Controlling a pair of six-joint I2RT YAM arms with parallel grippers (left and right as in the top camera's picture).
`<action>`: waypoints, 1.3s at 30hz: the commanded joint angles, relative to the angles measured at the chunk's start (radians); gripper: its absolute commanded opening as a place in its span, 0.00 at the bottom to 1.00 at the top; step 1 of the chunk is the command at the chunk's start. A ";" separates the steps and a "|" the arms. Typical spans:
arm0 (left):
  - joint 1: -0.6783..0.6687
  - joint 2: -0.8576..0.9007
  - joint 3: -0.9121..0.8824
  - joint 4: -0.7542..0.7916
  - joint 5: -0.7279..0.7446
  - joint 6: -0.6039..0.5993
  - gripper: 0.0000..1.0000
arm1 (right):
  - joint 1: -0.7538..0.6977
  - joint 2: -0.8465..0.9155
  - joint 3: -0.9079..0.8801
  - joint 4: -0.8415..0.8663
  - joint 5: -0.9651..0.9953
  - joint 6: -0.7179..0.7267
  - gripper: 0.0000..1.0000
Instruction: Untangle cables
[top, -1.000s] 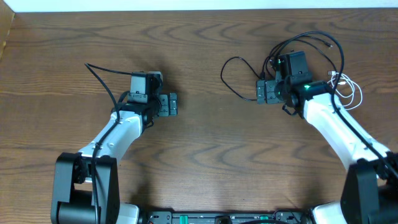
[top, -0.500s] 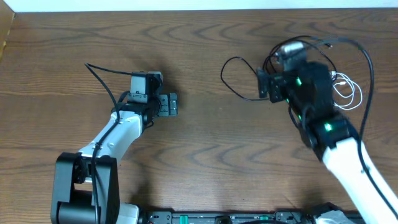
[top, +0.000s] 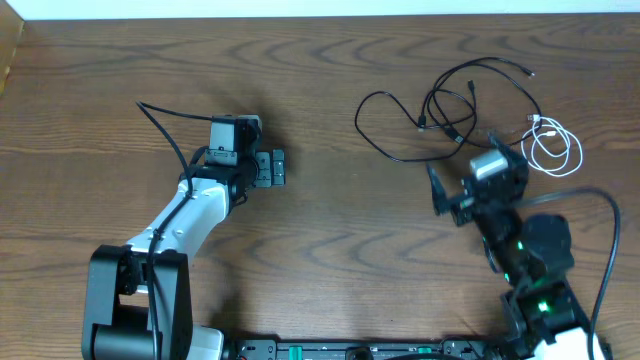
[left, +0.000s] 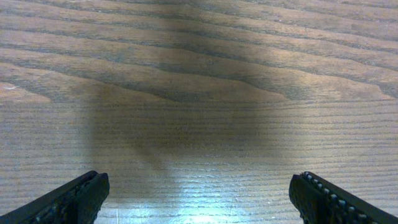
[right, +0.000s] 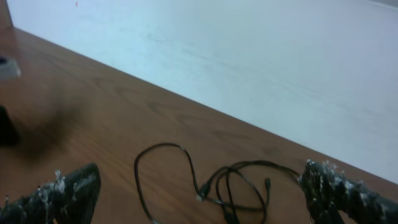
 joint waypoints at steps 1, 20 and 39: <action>0.000 0.000 -0.006 -0.004 -0.013 0.006 0.98 | -0.036 -0.100 -0.084 0.019 -0.026 -0.033 0.99; 0.000 0.000 -0.006 -0.004 -0.013 0.006 0.98 | -0.303 -0.521 -0.357 0.008 -0.149 0.094 0.99; 0.000 0.000 -0.006 -0.004 -0.013 0.006 0.98 | -0.320 -0.674 -0.357 -0.276 -0.002 0.106 0.99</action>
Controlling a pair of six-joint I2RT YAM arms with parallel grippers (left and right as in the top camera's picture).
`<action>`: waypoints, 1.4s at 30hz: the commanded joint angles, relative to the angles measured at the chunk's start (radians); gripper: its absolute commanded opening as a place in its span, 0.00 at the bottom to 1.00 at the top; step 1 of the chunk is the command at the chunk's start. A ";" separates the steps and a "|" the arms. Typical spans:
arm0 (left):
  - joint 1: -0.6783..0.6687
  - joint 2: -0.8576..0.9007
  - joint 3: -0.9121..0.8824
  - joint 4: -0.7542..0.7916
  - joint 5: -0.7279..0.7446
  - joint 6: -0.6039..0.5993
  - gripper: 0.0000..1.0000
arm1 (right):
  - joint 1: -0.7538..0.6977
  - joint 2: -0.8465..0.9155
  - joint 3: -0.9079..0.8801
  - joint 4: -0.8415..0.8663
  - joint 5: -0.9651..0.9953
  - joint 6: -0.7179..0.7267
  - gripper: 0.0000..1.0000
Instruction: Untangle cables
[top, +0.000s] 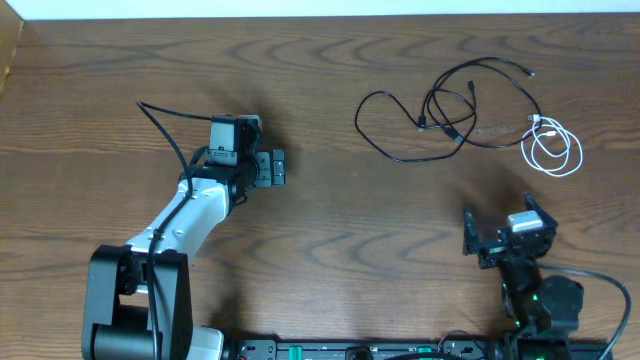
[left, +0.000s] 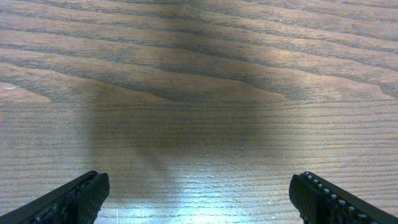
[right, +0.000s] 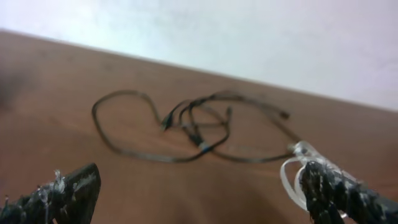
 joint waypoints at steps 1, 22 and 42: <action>0.000 0.000 -0.006 -0.004 -0.013 0.006 0.98 | -0.004 -0.031 -0.002 0.006 0.150 0.065 0.99; 0.000 0.000 -0.006 -0.003 -0.013 0.006 0.98 | -0.006 -0.031 -0.002 -0.016 0.222 0.138 0.99; 0.000 0.000 -0.006 -0.004 -0.013 0.006 0.98 | 0.004 -0.030 -0.002 -0.016 0.222 0.138 0.99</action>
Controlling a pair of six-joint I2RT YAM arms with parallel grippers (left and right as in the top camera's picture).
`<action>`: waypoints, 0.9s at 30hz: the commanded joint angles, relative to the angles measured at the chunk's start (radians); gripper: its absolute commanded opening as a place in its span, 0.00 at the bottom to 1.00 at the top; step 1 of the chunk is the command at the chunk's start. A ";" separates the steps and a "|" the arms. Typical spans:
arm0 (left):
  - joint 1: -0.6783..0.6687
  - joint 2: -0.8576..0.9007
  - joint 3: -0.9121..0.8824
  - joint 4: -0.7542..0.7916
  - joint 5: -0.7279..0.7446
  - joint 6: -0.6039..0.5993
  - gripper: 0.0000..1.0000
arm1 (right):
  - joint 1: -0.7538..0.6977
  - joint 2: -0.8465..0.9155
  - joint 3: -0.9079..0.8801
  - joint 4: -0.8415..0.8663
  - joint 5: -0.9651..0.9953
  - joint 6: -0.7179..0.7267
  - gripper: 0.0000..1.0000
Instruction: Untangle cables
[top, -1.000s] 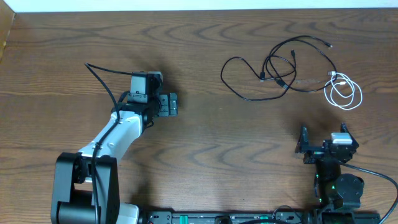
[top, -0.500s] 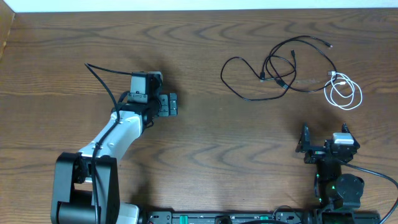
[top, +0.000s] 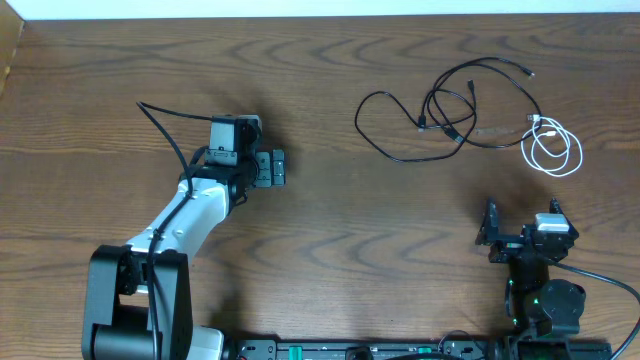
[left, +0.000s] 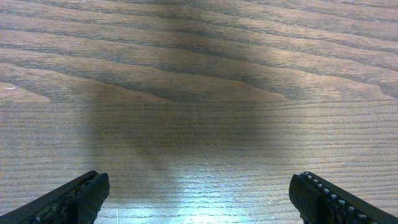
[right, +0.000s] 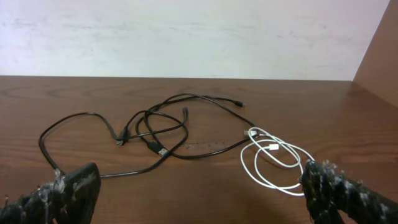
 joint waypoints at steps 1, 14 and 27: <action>0.000 0.000 -0.006 -0.004 -0.013 0.006 0.98 | 0.004 -0.006 -0.002 -0.003 0.014 0.014 0.99; 0.000 0.000 -0.006 -0.003 -0.013 0.006 0.98 | 0.004 -0.006 -0.002 -0.003 0.014 0.014 0.99; 0.000 0.000 -0.006 -0.034 -0.104 0.018 0.98 | 0.004 -0.006 -0.002 -0.003 0.014 0.014 0.99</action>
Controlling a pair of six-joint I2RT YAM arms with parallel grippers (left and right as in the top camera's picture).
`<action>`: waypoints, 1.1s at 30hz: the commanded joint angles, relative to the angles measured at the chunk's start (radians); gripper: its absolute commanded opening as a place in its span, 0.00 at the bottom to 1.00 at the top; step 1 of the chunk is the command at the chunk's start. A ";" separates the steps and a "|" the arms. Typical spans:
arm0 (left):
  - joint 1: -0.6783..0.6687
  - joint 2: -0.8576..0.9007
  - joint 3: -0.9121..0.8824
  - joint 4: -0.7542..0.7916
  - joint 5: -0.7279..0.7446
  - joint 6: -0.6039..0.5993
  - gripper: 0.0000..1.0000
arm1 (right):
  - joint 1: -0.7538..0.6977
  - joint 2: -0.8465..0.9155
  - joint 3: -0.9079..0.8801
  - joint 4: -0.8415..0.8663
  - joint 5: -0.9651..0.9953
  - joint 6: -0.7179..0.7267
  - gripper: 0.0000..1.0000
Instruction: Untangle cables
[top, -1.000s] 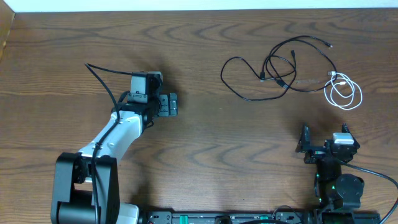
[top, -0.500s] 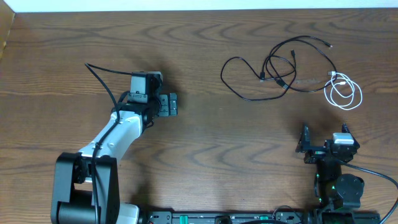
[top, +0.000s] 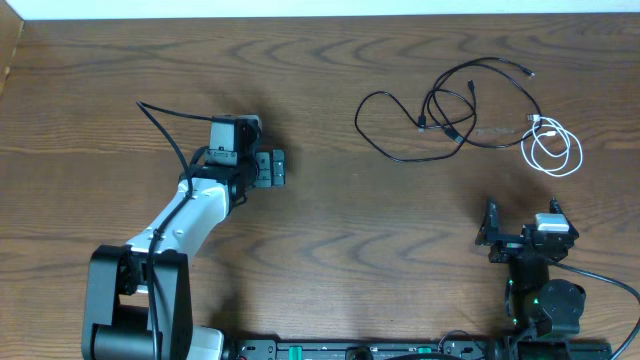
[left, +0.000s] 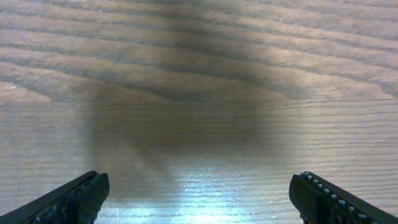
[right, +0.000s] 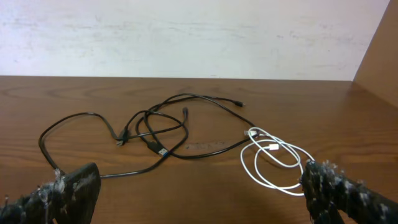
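A tangle of thin black cables (top: 445, 108) lies at the back right of the table, also in the right wrist view as looped black cables (right: 149, 134). A coiled white cable (top: 553, 146) lies just right of it, and one black end meets it; the white cable (right: 273, 160) shows clearly there too. My right gripper (top: 522, 237) sits open near the front right edge, well short of the cables, fingers (right: 348, 196) wide apart. My left gripper (top: 277, 167) is open over bare wood at centre left, empty in the left wrist view (left: 198, 199).
The wooden table (top: 330, 250) runs to a pale wall at the back. A wooden side panel (right: 380, 56) stands at the far right. The left arm's black lead (top: 160, 130) loops over the table behind it.
At first my right gripper was open close to the black tangle at the back right. Then it stood nearer the front edge, away from the cables. It then sat further right at the front and has stayed. The cables and left arm have not moved.
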 joint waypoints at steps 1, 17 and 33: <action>0.000 0.000 -0.006 -0.029 -0.114 0.016 0.98 | 0.004 -0.006 -0.002 -0.003 0.014 0.014 0.99; 0.001 -0.129 -0.013 -0.118 -0.129 0.052 0.98 | 0.004 -0.006 -0.002 -0.003 0.014 0.014 0.99; 0.010 -0.814 -0.126 -0.122 -0.167 0.129 0.98 | 0.004 -0.006 -0.002 -0.003 0.014 0.014 0.99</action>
